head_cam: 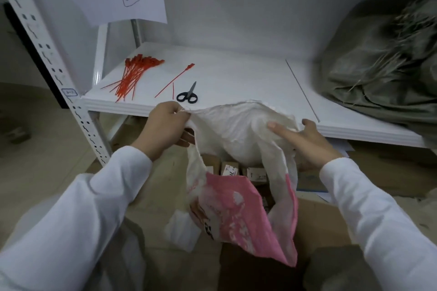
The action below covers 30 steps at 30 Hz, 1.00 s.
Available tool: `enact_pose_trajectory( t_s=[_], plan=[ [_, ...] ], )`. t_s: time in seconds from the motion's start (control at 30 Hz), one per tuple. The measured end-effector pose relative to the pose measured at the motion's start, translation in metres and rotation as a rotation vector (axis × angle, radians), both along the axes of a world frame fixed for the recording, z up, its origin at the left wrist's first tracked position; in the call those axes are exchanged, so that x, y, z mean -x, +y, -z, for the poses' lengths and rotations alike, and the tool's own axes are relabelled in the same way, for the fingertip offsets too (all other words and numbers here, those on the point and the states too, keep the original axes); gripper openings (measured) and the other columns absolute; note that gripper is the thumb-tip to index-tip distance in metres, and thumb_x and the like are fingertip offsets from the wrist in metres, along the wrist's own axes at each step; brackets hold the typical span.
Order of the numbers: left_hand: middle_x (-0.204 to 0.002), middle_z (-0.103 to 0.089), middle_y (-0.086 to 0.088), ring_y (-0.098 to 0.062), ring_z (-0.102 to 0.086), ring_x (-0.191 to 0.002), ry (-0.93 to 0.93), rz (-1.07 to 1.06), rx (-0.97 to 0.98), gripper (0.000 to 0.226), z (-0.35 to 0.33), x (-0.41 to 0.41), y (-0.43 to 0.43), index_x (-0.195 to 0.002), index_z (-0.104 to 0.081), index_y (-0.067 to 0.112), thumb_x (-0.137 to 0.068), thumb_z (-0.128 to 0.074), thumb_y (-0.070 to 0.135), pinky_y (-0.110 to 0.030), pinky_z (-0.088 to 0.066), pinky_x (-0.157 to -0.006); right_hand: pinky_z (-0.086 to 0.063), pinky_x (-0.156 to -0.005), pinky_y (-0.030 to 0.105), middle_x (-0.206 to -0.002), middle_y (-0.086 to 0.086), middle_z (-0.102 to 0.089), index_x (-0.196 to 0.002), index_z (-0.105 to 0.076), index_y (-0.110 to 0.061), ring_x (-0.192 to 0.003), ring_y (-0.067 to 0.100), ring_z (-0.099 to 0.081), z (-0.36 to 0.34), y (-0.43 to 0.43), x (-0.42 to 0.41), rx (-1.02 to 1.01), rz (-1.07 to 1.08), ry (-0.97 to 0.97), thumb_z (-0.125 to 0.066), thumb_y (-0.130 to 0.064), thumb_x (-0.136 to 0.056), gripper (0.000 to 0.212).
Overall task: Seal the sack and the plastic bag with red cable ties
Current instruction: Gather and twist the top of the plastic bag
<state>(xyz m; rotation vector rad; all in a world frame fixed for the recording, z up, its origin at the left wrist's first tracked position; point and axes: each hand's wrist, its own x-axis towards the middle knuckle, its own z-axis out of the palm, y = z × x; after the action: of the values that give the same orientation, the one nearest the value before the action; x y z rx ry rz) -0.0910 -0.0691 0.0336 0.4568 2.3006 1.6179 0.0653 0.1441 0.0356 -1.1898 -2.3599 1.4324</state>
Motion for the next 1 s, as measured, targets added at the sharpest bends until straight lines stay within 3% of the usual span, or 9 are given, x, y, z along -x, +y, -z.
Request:
enact_pose_trajectory(
  t_s=[0.13,0.23,0.3,0.4,0.53,0.67,0.8,0.9,1.0],
  plan=[
    [-0.074,-0.067,-0.012,-0.017,-0.066,-0.054,0.102,0.052,0.096,0.016,0.003,-0.002,0.010,-0.087,-0.056,0.001,-0.093,-0.053,0.015,-0.038,-0.059,-0.058,-0.054,-0.083,0.040,-0.127,-0.004,-0.051,-0.138,-0.032,-0.025,-0.114,0.024,-0.054,0.009,-0.002,-0.010,-0.138,-0.187,-0.270,-0.086,-0.059,-0.046,0.112],
    [-0.064,-0.069,-0.003,-0.018,-0.069,-0.061,0.140,0.124,0.165,0.024,-0.001,-0.006,0.012,-0.078,-0.056,0.008,-0.084,-0.070,0.027,-0.032,-0.058,-0.055,-0.049,-0.056,0.027,-0.102,0.007,-0.064,-0.104,-0.058,-0.010,-0.077,0.019,-0.060,0.018,0.011,-0.007,-0.343,-0.212,-0.406,-0.077,-0.042,-0.069,0.051],
    [-0.070,-0.071,-0.003,-0.018,-0.071,-0.064,0.099,0.229,0.336,0.037,-0.006,-0.009,0.011,-0.076,-0.059,0.009,-0.074,-0.077,0.041,-0.030,-0.057,-0.056,-0.038,-0.049,0.026,-0.086,0.012,-0.063,-0.082,-0.060,-0.006,-0.069,0.022,-0.057,0.018,0.016,-0.004,-0.458,-0.162,-0.322,-0.064,-0.029,-0.085,0.023],
    [-0.075,-0.072,-0.003,-0.019,-0.072,-0.069,0.026,0.398,0.585,0.039,-0.003,-0.014,0.009,-0.078,-0.069,0.004,-0.076,-0.074,0.043,-0.029,-0.056,-0.060,-0.034,-0.053,0.031,-0.065,0.012,-0.055,-0.057,-0.049,-0.009,-0.065,0.028,-0.052,0.020,0.021,-0.003,-0.564,-0.088,-0.141,-0.056,-0.024,-0.090,0.037],
    [-0.063,-0.069,-0.009,-0.022,-0.066,-0.057,0.208,0.113,0.380,0.025,0.005,-0.005,0.011,-0.073,-0.068,-0.002,-0.087,-0.057,0.016,-0.029,-0.052,-0.058,-0.043,-0.065,0.035,-0.072,0.024,-0.061,-0.060,-0.056,-0.001,-0.074,0.036,-0.056,0.016,0.023,-0.006,-0.552,0.109,0.073,-0.056,-0.020,-0.087,0.033],
    [-0.054,-0.040,-0.005,-0.018,-0.037,-0.051,0.374,-0.236,0.043,0.036,0.001,0.016,0.003,-0.056,-0.049,0.002,-0.089,-0.052,0.016,-0.026,-0.030,-0.050,-0.050,-0.073,0.046,-0.080,0.029,-0.064,-0.076,-0.062,0.010,-0.080,0.043,-0.061,0.006,0.037,-0.015,-0.340,0.386,0.336,-0.058,-0.022,-0.079,0.033],
    [-0.073,-0.054,-0.003,-0.011,-0.049,-0.065,0.226,-0.050,-0.054,0.017,0.002,0.009,0.005,-0.076,-0.057,0.008,-0.090,-0.054,0.018,-0.023,-0.038,-0.059,-0.053,-0.077,0.043,-0.092,0.030,-0.066,-0.078,-0.062,0.007,-0.084,0.042,-0.064,0.004,0.044,-0.019,-0.041,0.392,0.346,-0.061,-0.024,-0.077,0.030],
    [-0.090,-0.071,-0.011,-0.020,-0.064,-0.086,0.150,0.299,0.132,0.044,0.011,0.003,0.008,-0.088,-0.068,-0.004,-0.093,-0.052,0.036,-0.033,-0.046,-0.084,-0.052,-0.087,0.044,-0.095,0.017,-0.069,-0.074,-0.064,-0.011,-0.088,0.032,-0.065,0.009,0.037,-0.013,0.082,0.255,0.262,-0.059,-0.015,-0.086,0.014],
    [-0.095,-0.075,0.003,-0.012,-0.068,-0.097,0.018,0.450,0.200,0.061,0.008,-0.006,0.014,-0.086,-0.073,0.015,-0.095,-0.032,0.059,-0.036,-0.043,-0.096,-0.052,-0.090,0.045,-0.102,0.017,-0.070,-0.081,-0.066,-0.012,-0.094,0.032,-0.065,0.013,0.034,-0.008,0.111,0.166,0.195,-0.058,-0.018,-0.088,0.012]
  ],
)
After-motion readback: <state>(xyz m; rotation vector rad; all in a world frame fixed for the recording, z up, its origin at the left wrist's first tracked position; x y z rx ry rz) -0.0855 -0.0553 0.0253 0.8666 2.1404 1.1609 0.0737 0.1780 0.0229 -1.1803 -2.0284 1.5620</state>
